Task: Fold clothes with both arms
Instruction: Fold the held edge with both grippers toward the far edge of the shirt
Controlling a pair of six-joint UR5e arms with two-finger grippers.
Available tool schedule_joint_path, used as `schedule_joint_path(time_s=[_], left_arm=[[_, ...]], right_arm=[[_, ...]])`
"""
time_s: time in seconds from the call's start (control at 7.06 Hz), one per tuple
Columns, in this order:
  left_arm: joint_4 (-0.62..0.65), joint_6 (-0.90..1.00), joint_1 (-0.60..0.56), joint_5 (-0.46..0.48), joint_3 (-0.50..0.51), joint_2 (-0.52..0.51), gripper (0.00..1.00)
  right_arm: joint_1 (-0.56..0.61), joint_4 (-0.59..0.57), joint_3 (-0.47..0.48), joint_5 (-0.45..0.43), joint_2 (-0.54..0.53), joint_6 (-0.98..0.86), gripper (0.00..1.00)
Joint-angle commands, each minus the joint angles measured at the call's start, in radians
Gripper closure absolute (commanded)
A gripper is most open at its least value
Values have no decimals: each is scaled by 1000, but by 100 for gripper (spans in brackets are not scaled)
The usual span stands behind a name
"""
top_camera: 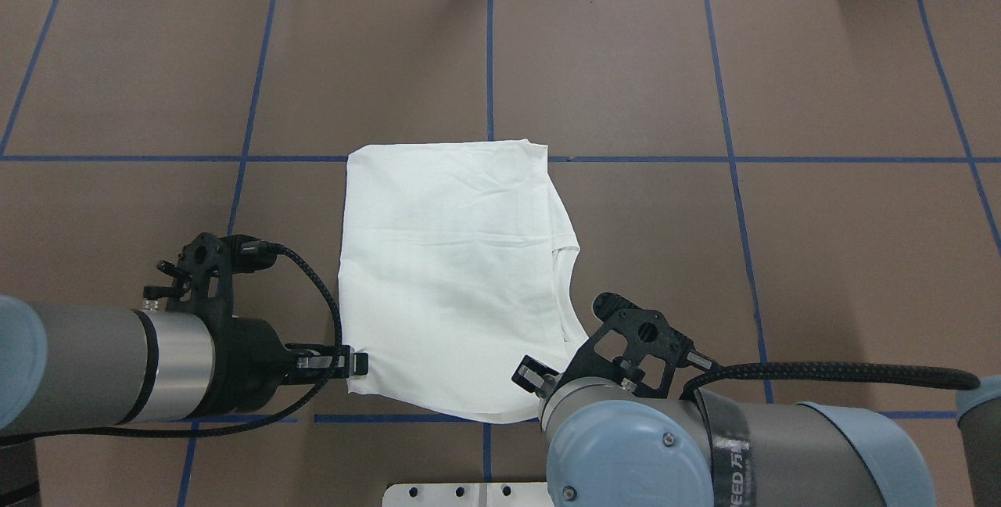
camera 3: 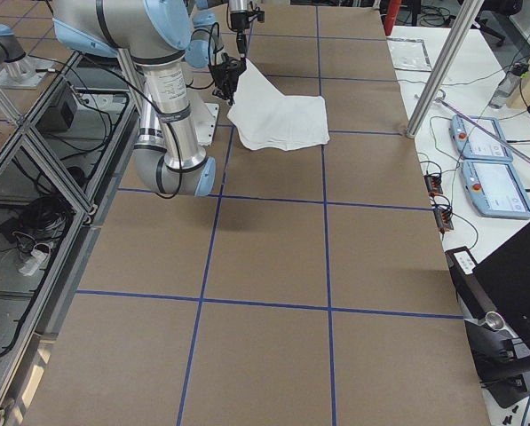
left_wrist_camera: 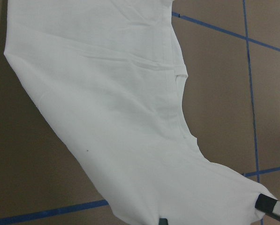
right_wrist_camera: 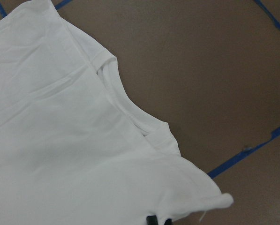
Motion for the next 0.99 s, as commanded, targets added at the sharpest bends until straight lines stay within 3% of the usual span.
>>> schedule_joint_path(time_s=[0.0,0.14,0.57,0.85], left_arm=[[8,83,-85,0,125,-65,100],[10,114,-141,-3,156,-82,100],[80,185,-265,-4,295,-217,100],[66,206,-313,0,428,-260,100]], right_arm=[[79,81,-88,-20,10,-81,100],[133,137,-145,-20,25,-133,100],[259,159,-260,-8,117,-244,100],[319,328,-449,-8,154,-282,100]])
